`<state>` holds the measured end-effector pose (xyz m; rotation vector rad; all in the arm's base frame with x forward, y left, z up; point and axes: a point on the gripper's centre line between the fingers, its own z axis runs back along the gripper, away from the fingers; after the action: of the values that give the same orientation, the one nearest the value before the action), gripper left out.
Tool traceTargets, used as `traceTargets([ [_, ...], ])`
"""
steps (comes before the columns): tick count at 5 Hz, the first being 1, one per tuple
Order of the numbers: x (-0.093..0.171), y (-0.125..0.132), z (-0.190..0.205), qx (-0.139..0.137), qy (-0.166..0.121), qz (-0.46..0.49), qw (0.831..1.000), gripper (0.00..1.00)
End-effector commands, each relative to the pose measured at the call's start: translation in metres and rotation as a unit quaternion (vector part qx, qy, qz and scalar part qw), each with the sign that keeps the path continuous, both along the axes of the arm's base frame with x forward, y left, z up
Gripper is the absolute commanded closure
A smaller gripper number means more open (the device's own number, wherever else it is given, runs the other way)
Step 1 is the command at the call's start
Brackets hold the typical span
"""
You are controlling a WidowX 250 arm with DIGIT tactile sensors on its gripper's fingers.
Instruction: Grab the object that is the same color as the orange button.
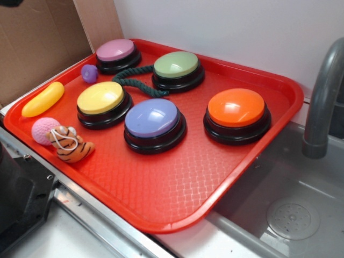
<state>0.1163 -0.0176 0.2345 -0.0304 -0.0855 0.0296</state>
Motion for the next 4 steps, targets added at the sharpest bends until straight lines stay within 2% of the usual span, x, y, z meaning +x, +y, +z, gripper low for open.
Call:
traceTargets([
  [1, 0.000, 0.000, 0.000, 0.000, 0.000, 0.000, 1.000, 0.00],
  [2, 0.006, 0.014, -0.029, 0.006, 0.020, 0.047, 0.999, 0.00],
  [4, 0.012, 0.027, -0.099, 0.037, 0.073, 0.155, 0.985, 0.00],
])
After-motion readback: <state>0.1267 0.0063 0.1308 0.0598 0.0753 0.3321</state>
